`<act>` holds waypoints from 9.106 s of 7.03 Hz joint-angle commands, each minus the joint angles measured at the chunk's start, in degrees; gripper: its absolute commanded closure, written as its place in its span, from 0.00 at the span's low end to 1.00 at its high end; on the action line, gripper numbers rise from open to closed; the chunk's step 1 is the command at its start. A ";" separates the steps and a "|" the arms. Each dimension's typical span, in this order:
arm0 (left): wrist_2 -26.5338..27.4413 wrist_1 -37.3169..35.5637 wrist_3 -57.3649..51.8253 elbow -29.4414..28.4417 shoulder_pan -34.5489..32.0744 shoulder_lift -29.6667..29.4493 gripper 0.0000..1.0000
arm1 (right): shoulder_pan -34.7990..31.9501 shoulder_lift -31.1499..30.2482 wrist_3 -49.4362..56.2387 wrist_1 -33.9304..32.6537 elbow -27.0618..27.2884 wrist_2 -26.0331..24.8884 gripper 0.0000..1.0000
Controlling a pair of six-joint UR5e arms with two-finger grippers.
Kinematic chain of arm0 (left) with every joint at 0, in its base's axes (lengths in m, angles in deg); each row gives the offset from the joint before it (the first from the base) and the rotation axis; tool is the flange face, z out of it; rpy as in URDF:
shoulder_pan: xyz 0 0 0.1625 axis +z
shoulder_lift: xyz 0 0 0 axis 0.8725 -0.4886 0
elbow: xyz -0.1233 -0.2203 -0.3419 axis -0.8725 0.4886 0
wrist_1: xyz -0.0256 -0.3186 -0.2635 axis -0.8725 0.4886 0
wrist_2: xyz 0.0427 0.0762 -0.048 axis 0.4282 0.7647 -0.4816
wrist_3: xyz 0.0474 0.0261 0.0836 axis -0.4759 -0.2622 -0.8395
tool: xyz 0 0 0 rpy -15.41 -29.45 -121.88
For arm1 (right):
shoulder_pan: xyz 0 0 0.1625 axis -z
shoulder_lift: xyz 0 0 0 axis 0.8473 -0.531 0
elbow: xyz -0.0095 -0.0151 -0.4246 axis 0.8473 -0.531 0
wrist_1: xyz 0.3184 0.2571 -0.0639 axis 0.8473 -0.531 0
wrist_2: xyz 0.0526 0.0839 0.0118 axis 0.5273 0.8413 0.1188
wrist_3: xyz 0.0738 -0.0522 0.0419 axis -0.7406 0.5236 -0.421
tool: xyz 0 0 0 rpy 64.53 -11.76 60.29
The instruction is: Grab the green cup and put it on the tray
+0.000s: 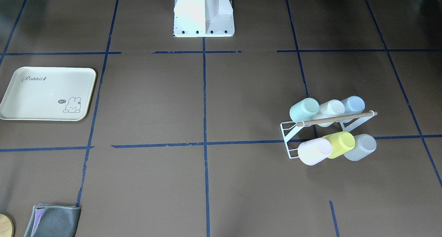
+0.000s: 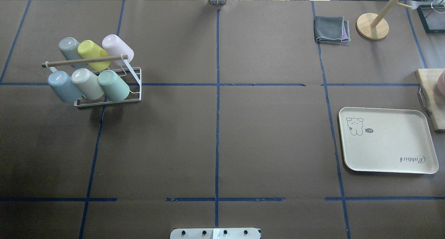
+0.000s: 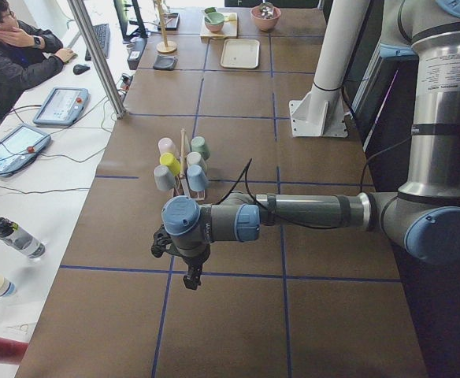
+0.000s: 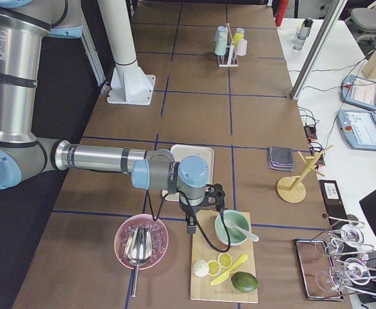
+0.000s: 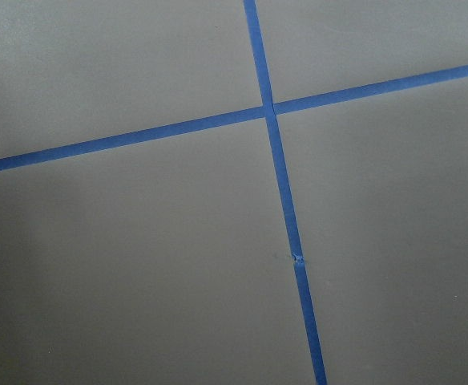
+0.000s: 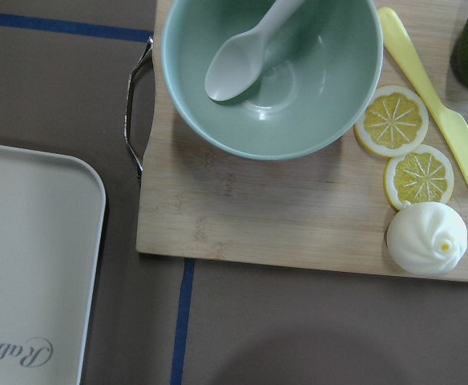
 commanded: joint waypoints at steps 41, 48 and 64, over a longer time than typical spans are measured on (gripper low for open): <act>-0.53 0.09 0.10 -0.43 0.35 0.45 0.00 | 28.92 -2.38 -46.05 47.01 -5.46 3.25 0.99; -0.61 0.18 0.02 -0.34 0.35 0.37 0.00 | 37.78 18.75 -71.28 39.86 -3.25 0.36 1.00; -0.70 0.18 0.02 -0.34 0.35 0.28 0.00 | 59.24 35.07 -78.58 29.34 -6.50 -19.42 1.00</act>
